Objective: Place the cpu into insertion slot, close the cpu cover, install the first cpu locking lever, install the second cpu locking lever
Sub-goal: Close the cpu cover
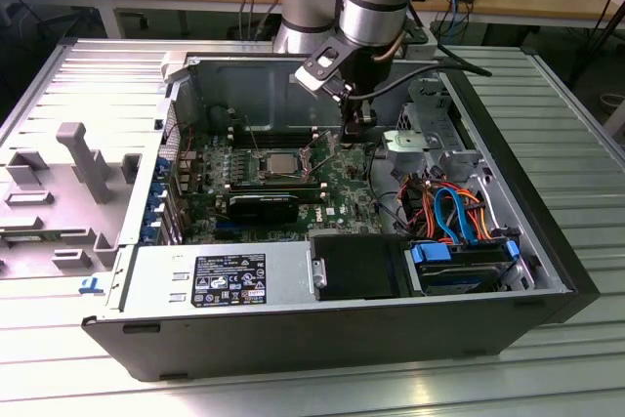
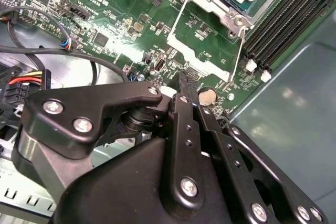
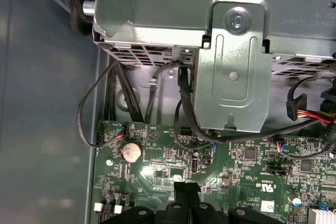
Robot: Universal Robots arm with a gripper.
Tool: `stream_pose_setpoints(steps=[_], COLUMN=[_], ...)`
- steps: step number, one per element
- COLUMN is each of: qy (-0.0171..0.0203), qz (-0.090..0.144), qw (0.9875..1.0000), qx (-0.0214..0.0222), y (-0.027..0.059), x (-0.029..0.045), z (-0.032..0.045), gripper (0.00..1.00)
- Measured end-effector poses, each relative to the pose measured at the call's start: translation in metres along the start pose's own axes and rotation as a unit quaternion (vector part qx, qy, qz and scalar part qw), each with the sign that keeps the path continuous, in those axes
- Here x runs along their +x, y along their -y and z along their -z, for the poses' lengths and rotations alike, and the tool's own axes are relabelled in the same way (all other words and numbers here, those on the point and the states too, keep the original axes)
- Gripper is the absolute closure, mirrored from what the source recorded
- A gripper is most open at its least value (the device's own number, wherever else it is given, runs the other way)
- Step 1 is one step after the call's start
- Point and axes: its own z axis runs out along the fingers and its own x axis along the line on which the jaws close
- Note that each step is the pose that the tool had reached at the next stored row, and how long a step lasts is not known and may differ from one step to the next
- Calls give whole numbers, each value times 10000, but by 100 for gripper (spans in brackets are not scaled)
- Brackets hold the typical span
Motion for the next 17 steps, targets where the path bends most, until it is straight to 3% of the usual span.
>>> stream_pose_setpoints(steps=[4,14,17], qy=[-23,-186,-194], qz=[17,19,19], qw=[10000,9998,9998], qx=[-1,-16,-17], y=[1,107,158], x=[-1,9,12], z=[-30,-47,-47], gripper=[89,89,89])
